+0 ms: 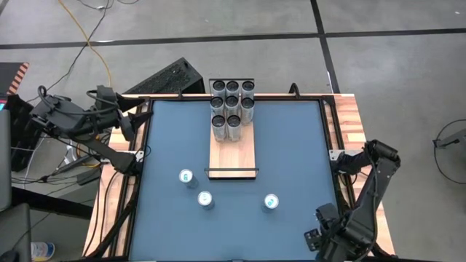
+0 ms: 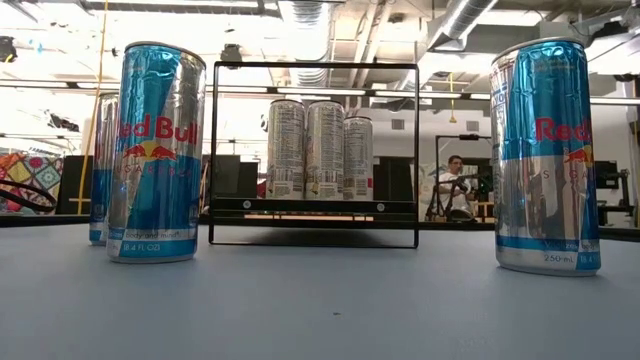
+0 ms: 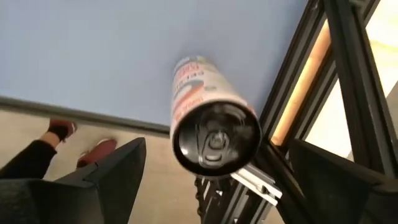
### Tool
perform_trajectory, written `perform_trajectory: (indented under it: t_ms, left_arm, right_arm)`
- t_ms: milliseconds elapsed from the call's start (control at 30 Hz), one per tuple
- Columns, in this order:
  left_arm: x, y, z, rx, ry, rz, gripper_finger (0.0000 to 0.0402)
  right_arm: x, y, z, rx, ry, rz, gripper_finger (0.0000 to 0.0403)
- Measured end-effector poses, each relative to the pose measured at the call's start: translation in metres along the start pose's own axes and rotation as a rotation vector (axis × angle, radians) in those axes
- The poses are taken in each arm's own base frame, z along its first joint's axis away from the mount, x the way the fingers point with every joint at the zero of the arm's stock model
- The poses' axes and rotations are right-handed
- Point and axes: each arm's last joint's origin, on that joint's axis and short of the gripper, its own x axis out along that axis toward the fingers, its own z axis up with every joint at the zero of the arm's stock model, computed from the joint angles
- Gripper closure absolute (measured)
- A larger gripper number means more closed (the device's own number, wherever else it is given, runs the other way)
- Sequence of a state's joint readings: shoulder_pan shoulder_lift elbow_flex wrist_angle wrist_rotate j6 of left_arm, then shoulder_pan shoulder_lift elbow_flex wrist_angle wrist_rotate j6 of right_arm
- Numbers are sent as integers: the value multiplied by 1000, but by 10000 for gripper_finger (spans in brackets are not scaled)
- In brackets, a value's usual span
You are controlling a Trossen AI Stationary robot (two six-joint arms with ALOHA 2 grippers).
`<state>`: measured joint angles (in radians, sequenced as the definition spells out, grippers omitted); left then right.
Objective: Place canned beverage on shelf
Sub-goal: Put the white-yellow soda can on the shelf
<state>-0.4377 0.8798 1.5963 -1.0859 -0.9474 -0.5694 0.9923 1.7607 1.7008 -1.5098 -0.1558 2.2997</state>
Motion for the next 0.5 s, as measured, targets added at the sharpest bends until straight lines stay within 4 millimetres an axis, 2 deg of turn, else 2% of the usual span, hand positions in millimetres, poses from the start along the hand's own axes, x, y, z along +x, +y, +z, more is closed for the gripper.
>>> perform_trajectory:
  t_ms: [133, 500]
  left_arm:
    - [2, -3, -1, 10, 4, 3, 93]
    - [2, -3, -1, 5, 5, 4, 93]
  right_arm:
    - [4, 6, 2, 16, -9, -10, 24]
    - [16, 5, 3, 35, 16, -64, 24]
